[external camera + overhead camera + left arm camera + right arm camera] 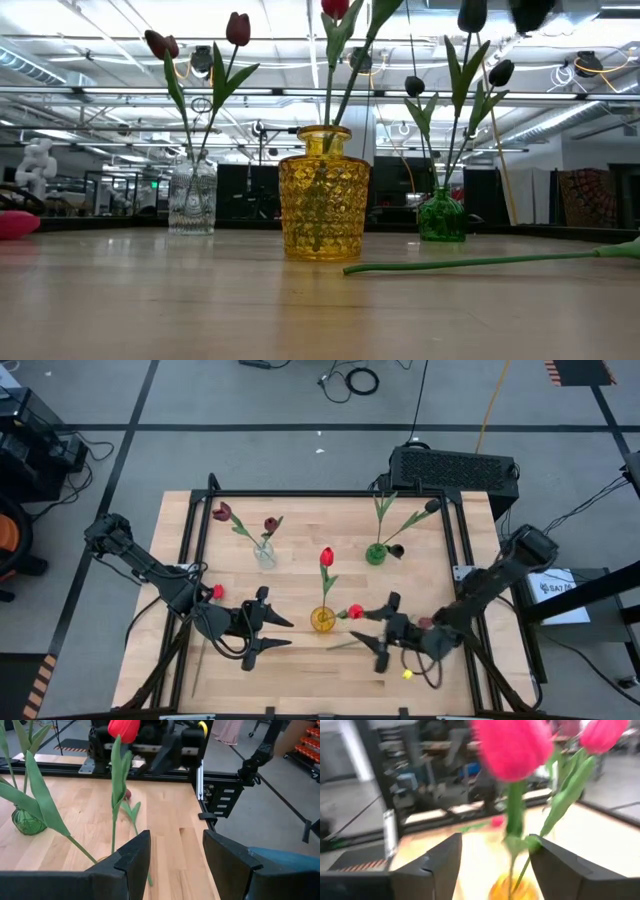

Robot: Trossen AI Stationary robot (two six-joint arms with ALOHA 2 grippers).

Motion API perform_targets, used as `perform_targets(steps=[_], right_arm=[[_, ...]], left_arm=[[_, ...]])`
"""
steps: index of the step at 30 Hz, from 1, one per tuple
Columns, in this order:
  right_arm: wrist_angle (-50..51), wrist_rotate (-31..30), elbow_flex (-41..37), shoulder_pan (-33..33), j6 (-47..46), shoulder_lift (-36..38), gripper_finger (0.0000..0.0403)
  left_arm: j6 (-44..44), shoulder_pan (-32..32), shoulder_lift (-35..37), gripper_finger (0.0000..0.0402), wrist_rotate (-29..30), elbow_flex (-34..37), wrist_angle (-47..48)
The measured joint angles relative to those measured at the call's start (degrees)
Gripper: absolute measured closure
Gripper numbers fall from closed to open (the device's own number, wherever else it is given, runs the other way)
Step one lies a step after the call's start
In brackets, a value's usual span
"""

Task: Sort flowers into vase by color
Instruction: Put the right red flower into the yellow vase, then put the dark red flower into the transparent vase

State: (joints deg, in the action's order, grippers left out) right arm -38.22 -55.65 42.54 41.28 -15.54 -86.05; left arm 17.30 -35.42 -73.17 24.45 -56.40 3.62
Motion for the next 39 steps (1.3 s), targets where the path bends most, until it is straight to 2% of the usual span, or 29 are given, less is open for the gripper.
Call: perform_targets(steps=[6, 10, 14, 17, 20, 24, 31, 39], right_arm=[[22.51, 0.60, 0.00, 6.56, -13.92, 10.42, 0.0164], [38.72, 4.10, 0.00, 10.09, -29.63, 14.18, 0.0170], [55.29, 10.90, 0.02, 10.94, -44.60, 13.74, 0.0185], [67.32, 18.89, 0.02, 10.36, -54.68, 12.90, 0.0198], [76.66, 27.22, 0.00, 9.65, -60.97, 12.37, 0.0210], [84.46, 34.88, 0.00, 8.71, -62.30, 12.05, 0.0229], [88.57, 36.54, 0.00, 7.35, -52.59, 10.31, 0.0266], [88.11, 36.62, 0.00, 5.82, -47.62, 2.33, 0.0282]], left_arm=[[0.27, 0.00, 0.00, 0.0213, -0.02, 0.00, -0.02], [0.37, 0.00, -0.02, 0.0213, -0.02, 0.00, -0.04], [0.37, 0.00, -0.31, 0.0213, -0.04, 0.00, -0.15], [0.38, 0.00, -1.01, 0.0213, 0.02, 0.01, -0.12], [0.40, 0.26, -1.87, 0.0213, 0.04, 0.02, -0.79], [0.35, 0.87, -2.85, 0.0213, 0.14, 0.04, -2.71], [0.37, 1.70, -3.39, 0.0213, 0.46, 0.04, -3.17], [0.35, 1.53, -3.39, 0.0213, -0.15, 0.04, -3.05]])
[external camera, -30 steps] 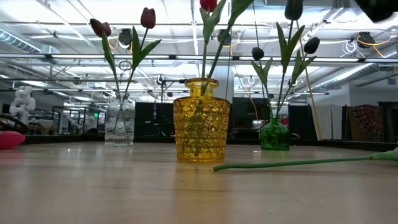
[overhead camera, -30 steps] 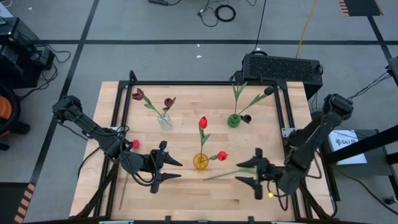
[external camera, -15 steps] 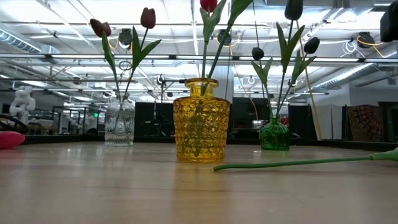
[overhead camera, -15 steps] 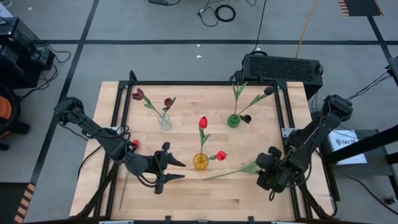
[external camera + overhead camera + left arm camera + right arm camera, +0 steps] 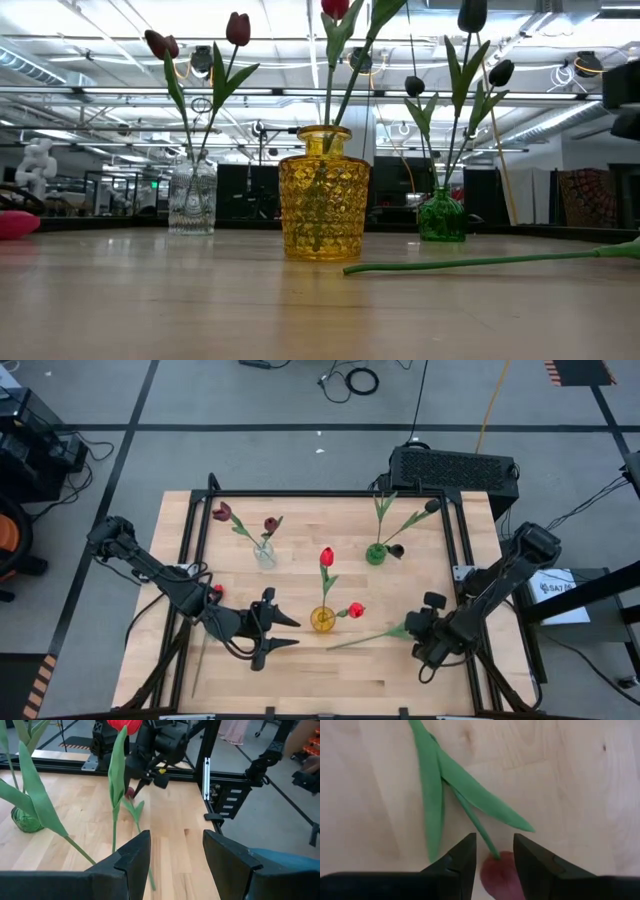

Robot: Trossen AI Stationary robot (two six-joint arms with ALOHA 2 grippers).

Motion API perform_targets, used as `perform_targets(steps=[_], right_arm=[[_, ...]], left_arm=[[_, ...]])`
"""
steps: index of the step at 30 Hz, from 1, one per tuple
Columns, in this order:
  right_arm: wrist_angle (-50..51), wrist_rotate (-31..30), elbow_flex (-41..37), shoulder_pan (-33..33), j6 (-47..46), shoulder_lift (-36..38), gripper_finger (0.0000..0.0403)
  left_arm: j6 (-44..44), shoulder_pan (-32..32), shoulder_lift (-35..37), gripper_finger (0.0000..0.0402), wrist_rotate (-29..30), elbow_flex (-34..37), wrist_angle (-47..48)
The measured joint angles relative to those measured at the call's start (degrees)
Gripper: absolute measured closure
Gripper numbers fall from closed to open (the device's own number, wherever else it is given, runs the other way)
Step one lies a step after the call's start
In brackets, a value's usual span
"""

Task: Sort flowers into vase by color
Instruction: Put the dark red flower into the transparent vase

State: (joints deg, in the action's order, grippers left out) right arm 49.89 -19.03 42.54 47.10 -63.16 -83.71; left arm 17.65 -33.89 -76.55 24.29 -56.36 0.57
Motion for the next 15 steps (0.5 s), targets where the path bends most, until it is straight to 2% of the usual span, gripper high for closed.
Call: perform_targets(steps=[10, 15], right_arm=[[-0.92, 1.09, 0.00, -0.42, 1.15, -5.26, 0.0283], [-2.95, 1.54, 0.00, -1.08, 2.44, -6.07, 0.0318]], left_arm=[[-0.02, 0.00, 0.00, 0.0213, -0.13, 0.00, 0.01], [-0.01, 0.00, 0.00, 0.0213, -0.17, 0.00, -0.03]])
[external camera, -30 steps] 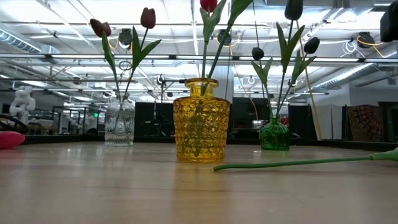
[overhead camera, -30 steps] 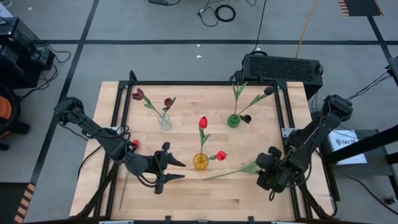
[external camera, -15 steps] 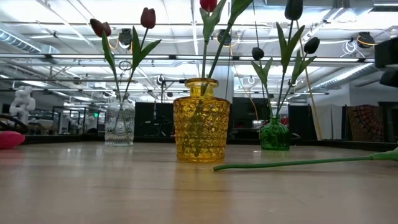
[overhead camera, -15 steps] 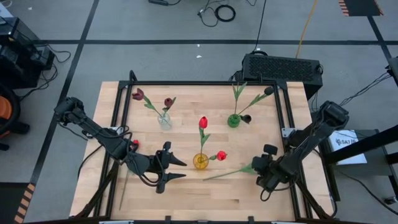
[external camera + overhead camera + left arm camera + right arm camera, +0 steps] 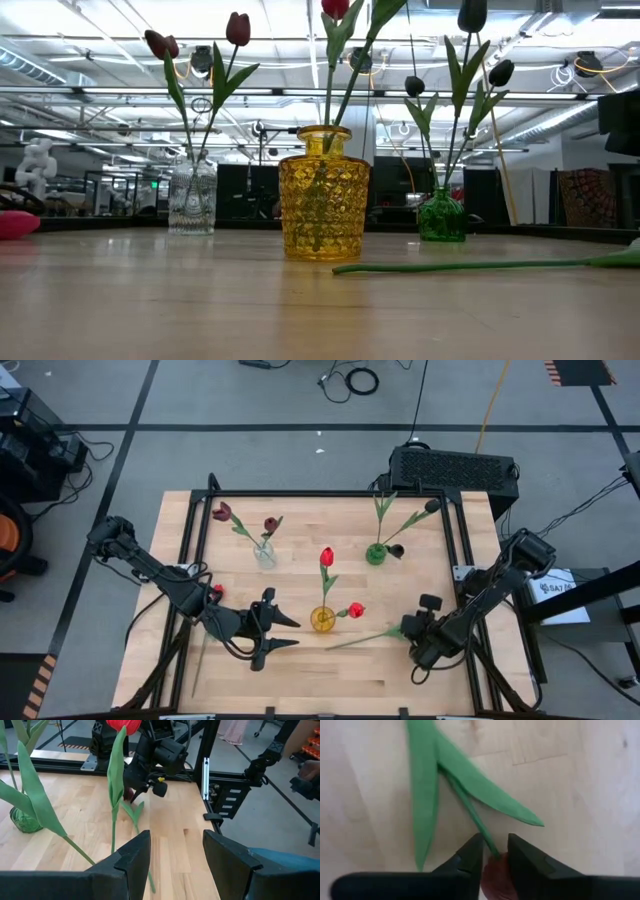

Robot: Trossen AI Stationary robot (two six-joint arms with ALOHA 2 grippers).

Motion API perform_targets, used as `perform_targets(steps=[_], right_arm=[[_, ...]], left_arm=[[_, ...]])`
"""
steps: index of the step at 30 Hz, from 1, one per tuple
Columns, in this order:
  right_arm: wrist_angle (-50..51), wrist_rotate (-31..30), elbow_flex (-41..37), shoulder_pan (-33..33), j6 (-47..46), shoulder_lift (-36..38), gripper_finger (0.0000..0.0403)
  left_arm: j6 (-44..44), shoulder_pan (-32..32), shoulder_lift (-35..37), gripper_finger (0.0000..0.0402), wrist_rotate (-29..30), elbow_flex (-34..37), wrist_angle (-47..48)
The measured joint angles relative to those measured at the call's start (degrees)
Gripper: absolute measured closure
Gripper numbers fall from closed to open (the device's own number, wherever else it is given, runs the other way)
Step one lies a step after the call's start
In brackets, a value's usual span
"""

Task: Sort flowers into vase by color
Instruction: Put the dark red flower into the transparent vase

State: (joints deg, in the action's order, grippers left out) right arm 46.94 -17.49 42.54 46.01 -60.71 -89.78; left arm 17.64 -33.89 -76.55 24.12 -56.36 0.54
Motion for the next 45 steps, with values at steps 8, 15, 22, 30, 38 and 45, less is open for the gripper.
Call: perform_targets(steps=[8, 15, 22, 30, 38, 45], right_arm=[[-2.25, 1.82, 0.07, -0.58, 2.98, -0.54, 0.0396], [-0.76, 4.39, 1.75, -0.65, 3.35, -0.54, 0.0400], [3.29, 16.31, 9.95, 0.21, 5.35, -0.54, 0.0402], [14.67, 25.25, 24.77, 3.57, 3.51, -0.54, 0.0402], [19.97, 30.36, 40.73, 5.09, -2.05, -0.45, 0.0403], [21.84, 31.30, 48.92, 3.53, -7.54, -1.04, 0.0403]], left_arm=[[-0.01, 0.00, 0.00, 0.0213, -0.02, 0.00, 0.00], [-0.01, 0.00, 0.00, 0.0213, -0.02, 0.00, 0.01], [0.00, 0.00, 0.02, 0.0213, -0.04, 0.00, 0.00], [-0.74, -0.47, -1.90, 0.0213, -3.25, -0.07, -8.04], [-8.12, -4.02, -8.22, 0.0213, -7.33, -7.01, -14.39], [-12.59, -7.89, -20.55, 0.0213, -2.71, -23.87, -4.22]])
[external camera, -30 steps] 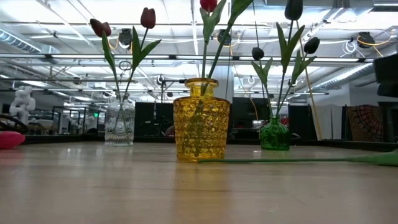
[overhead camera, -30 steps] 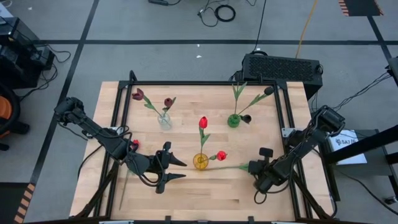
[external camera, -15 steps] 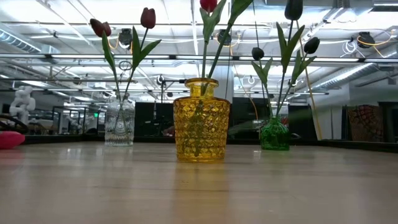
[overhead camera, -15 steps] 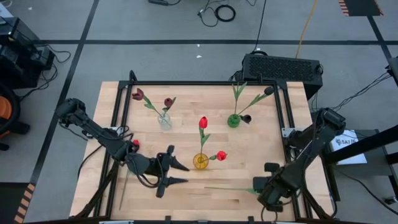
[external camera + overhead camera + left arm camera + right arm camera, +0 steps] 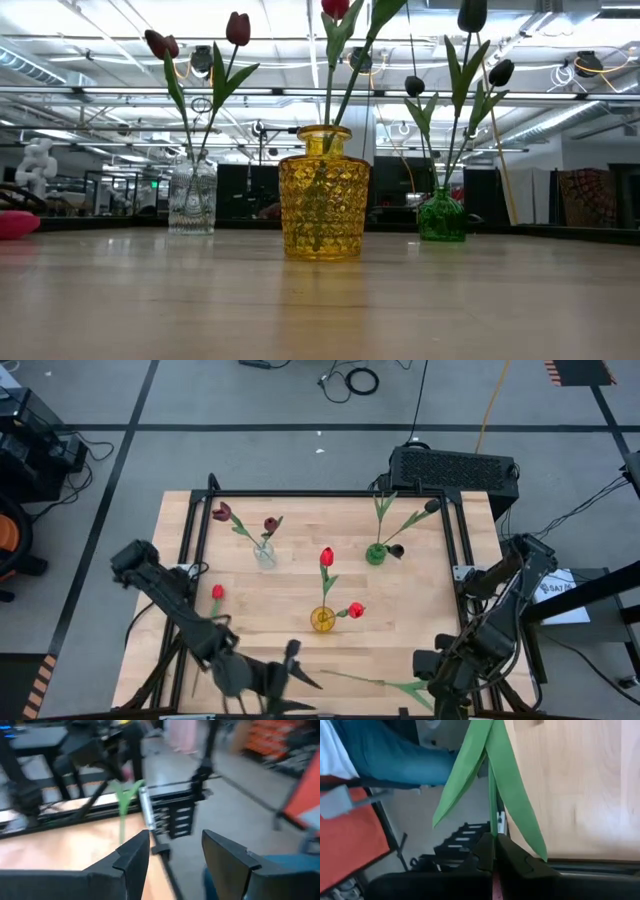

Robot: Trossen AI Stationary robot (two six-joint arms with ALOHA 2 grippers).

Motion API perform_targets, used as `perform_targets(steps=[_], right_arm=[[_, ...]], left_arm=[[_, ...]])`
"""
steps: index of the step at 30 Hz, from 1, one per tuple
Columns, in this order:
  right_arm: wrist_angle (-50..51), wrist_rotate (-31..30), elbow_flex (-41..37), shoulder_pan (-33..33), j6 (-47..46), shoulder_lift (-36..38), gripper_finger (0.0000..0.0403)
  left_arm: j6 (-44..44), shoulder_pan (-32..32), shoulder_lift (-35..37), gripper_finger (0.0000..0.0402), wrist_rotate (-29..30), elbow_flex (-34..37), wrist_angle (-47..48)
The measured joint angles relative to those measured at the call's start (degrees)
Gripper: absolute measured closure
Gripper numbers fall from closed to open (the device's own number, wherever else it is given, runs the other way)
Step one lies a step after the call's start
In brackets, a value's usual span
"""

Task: Sort flowers into vase by color
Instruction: Put the dark red flower into the transparent vase

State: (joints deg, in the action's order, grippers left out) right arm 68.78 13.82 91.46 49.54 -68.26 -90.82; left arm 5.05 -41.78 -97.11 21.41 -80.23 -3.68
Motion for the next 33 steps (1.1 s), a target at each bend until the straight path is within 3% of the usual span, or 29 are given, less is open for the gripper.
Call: perform_targets(steps=[5, 12, 24, 33], right_arm=[[0.51, -0.16, 2.67, -2.43, 0.81, -2.21, 0.0402], [0.47, 0.16, 4.94, -6.19, 6.67, -5.59, 0.0402], [0.45, 1.65, 5.05, -10.55, 9.60, -5.64, 0.0402], [0.45, 1.69, 5.05, -11.00, 10.70, -5.64, 0.0402]], left_arm=[[0.51, 1.49, -6.73, 0.0213, 5.54, -7.35, 4.53], [4.84, 5.16, -10.99, 0.0209, 5.75, -9.26, 9.07], [3.13, 7.77, -16.17, 0.0116, 6.30, -9.22, 11.91], [3.42, 9.52, -16.82, 0.0139, 6.14, -9.22, 10.99]])
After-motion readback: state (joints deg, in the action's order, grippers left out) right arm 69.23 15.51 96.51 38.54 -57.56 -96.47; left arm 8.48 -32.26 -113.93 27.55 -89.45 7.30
